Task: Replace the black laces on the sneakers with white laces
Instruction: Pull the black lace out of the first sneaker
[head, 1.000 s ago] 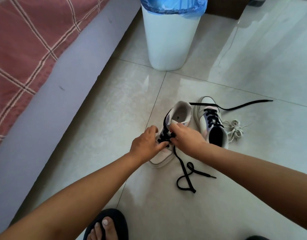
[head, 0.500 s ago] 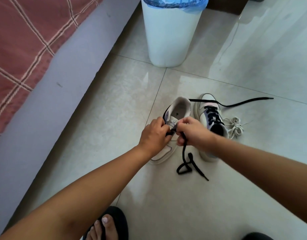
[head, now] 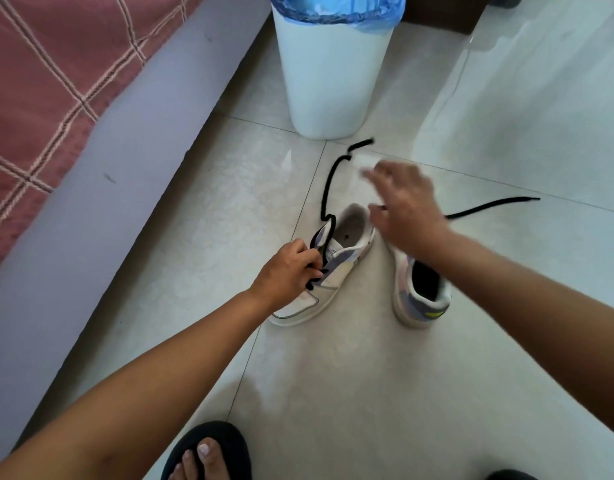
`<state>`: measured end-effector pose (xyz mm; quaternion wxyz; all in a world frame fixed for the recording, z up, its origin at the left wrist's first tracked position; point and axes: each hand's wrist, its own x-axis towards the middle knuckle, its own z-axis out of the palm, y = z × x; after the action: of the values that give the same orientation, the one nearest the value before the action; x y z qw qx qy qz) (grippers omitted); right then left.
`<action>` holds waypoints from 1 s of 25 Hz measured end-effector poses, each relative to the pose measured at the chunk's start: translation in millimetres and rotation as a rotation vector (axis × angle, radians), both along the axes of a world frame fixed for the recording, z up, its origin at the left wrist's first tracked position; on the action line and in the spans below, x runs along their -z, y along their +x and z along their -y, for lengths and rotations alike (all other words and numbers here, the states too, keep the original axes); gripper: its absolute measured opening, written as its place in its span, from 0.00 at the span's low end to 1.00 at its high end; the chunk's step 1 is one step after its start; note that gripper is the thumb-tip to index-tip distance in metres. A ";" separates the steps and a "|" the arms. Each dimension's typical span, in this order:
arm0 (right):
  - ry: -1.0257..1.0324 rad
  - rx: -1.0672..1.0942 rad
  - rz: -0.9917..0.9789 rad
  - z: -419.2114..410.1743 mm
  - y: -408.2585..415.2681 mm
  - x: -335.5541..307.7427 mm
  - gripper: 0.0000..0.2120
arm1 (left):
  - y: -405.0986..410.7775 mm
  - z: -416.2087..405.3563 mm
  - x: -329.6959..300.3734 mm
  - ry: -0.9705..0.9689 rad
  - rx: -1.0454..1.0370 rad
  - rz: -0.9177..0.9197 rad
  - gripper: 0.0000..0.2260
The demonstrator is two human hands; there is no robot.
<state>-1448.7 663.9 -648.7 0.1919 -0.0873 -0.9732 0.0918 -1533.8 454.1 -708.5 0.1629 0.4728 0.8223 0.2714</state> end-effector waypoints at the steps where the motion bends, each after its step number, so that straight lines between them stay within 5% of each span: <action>1: -0.013 -0.177 0.048 15.8 5.6 14.3 0.14 | -1.5 -0.3 -0.6 -0.001 0.001 0.049 0.02; 3: -0.029 -0.347 0.226 36.3 15.4 36.3 0.10 | -3.8 -0.1 -3.4 -0.021 0.026 0.118 0.02; 10: -0.195 -0.090 0.382 37.0 10.6 46.0 0.10 | -17.2 9.0 -13.6 -0.043 0.012 0.294 0.03; 17: -0.153 -0.096 0.188 48.6 12.7 54.4 0.11 | 14.9 -25.2 -16.7 -0.132 0.271 -0.771 0.13; 22: -0.106 -0.086 0.161 50.1 15.4 56.9 0.12 | 10.4 -20.1 -14.7 -0.211 0.253 -0.911 0.15; 25: -0.099 -0.107 0.207 50.3 15.4 56.2 0.10 | 5.7 -15.0 -17.2 -0.097 0.316 -0.914 0.07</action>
<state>-1433.2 613.6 -705.0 0.0807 -0.0536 -0.9854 0.1402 -1528.1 469.0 -691.4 -0.1538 0.6546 0.7395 -0.0305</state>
